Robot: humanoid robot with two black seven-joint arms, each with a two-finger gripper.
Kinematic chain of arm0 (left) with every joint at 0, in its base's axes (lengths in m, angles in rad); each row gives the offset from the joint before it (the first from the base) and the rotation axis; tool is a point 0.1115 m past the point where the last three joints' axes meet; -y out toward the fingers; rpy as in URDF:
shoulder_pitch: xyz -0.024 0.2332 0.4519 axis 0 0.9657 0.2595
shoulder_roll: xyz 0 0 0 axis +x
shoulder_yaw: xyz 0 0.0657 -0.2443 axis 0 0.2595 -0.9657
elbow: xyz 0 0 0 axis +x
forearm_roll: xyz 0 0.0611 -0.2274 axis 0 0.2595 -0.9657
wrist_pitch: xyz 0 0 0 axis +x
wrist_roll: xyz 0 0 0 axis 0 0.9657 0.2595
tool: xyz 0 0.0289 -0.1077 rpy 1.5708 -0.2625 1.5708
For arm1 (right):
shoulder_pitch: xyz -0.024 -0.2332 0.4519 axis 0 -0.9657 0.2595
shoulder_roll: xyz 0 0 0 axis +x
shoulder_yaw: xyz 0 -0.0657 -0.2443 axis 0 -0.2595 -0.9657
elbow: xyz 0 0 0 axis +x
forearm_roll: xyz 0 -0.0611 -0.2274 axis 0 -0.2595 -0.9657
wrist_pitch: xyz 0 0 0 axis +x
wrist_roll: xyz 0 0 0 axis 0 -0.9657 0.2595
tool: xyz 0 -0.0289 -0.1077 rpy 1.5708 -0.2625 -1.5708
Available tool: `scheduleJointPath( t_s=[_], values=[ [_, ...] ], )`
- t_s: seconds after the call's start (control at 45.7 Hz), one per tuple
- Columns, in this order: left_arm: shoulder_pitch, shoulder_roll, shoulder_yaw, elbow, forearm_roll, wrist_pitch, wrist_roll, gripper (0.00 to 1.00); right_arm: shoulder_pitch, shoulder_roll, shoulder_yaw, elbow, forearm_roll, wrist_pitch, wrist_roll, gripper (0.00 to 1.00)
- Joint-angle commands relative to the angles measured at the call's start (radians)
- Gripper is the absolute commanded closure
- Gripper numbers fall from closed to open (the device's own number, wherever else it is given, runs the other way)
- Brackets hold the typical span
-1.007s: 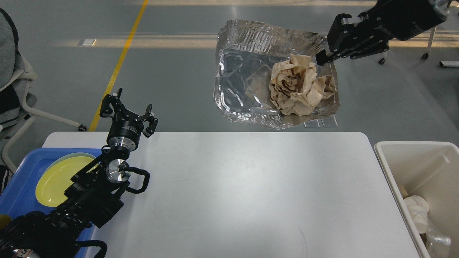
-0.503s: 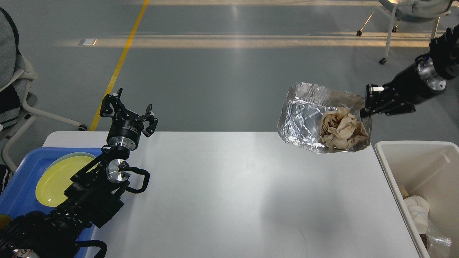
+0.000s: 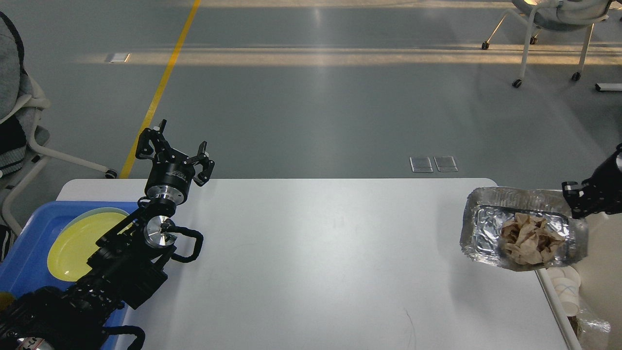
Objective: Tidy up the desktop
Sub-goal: 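Lower the foil tray into the white bin and open the right gripper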
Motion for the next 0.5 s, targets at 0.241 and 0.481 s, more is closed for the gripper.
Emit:
scheduleJointPath(
  t_s=[0.241,0.481],
  values=[
    [0.0,0.0,0.0,0.0,0.0,0.001,0.0,0.0,-0.119,-0.072,-0.163,-0.1,0.014,-0.289,-0.04,1.0],
    [0.0,0.0,0.0,0.0,0.0,0.001,0.0,0.0,-0.191,-0.106,-0.188,-0.1,0.014,-0.48,-0.148,1.0]
  ],
)
